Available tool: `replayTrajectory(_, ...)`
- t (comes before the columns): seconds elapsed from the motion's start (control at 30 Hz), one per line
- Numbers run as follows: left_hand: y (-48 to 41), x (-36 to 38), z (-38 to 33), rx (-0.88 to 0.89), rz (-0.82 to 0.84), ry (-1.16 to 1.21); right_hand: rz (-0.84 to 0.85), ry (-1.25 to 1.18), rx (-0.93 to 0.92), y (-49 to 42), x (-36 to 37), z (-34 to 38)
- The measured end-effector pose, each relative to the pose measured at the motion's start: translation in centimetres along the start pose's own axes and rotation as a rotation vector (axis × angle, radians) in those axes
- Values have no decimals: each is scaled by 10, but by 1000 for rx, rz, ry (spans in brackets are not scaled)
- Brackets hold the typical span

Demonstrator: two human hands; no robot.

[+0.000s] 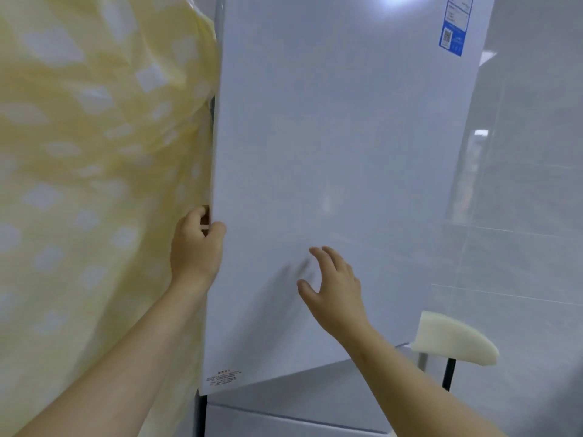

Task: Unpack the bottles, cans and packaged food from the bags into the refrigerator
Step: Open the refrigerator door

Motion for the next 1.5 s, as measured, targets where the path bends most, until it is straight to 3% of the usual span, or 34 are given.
replayTrajectory(0.1,38,-18,-27,40,14,110,-52,-131,-32,32,-19,14)
replayTrajectory(0.27,93,-27,-81,146,209,281,-142,-281,-70,72,-55,33)
replayTrajectory(0.4,129,-18,-128,300,415,256,-323,-429,-40,101,-101,33)
replayTrajectory(0.6,159,8,-170,497,448,214,-454,-611,-14,145,-161,23)
replayTrajectory(0.77,199,34,-207,788,464,197,-589,-467,26,176,-208,5)
replayTrajectory(0.93,224,57,-224,868,360,197,-781,-411,170,212,-243,-34)
replayTrajectory(1.0,231,71,-231,870,363,203,-960,-221,176,231,-263,-34)
replayTrajectory(1.1,241,99,-237,862,446,188,-1122,171,-47,243,-288,-2)
replayTrajectory(1.23,245,130,-232,712,516,141,-846,314,-182,219,-286,22)
replayTrajectory(1.4,263,157,-229,674,673,141,-384,497,168,188,-260,-24)
replayTrajectory(1.5,271,173,-226,679,716,79,-356,523,301,192,-266,-54)
Point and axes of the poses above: each hand's wrist, its own y-axis away from the middle knuckle, its own x-axis out of the palm, z = x × y, the point moved 8 cm from there along -y, towards the middle knuckle, and after that the axes turned 1 degree about -x, right-handed, at the moved point
